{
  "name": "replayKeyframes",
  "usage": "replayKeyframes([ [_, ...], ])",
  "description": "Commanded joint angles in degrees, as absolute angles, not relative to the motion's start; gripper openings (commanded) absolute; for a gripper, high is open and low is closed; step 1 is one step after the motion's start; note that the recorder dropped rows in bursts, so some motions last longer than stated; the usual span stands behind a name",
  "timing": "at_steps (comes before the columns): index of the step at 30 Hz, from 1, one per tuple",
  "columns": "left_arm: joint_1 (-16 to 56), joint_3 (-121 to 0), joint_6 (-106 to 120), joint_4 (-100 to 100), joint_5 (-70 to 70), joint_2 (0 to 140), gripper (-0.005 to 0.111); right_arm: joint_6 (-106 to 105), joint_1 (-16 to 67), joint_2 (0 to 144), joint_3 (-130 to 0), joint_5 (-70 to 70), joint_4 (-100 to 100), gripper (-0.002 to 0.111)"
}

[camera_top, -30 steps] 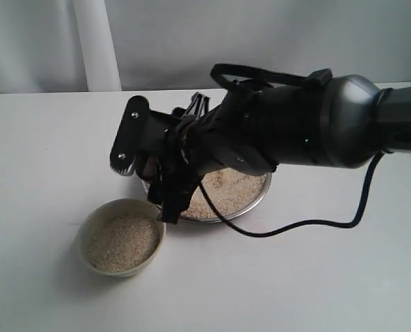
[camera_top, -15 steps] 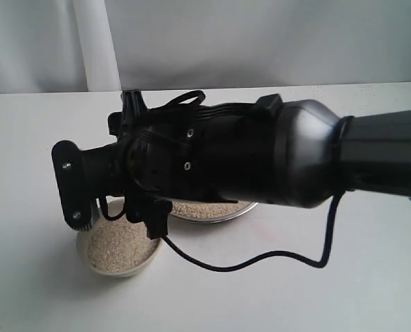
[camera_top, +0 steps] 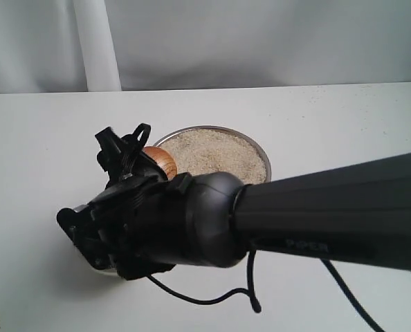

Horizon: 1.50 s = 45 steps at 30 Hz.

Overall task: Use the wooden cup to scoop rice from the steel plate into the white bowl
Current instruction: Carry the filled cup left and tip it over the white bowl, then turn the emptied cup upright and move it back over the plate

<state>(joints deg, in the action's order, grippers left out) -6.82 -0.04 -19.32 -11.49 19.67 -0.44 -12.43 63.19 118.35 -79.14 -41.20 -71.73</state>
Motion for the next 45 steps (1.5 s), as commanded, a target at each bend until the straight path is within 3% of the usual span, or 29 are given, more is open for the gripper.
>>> replayKeyframes([
  [1,-6.7,0.0,-19.4,-11.3,19.3,0.0,0.0,-11.6,64.6,119.3,-79.8,-44.2,-77.4,0.0],
  [28,-6.7,0.0,-19.4,-11.3,19.3,0.0,0.0,-17.7,70.9,121.7,-79.8,-58.4,-85.9,0.0],
  [45,-6.7,0.0,-19.4,-11.3,19.3,0.0,0.0,-21.6,70.9,123.6,-79.8,-58.2,-95.1,0.0],
])
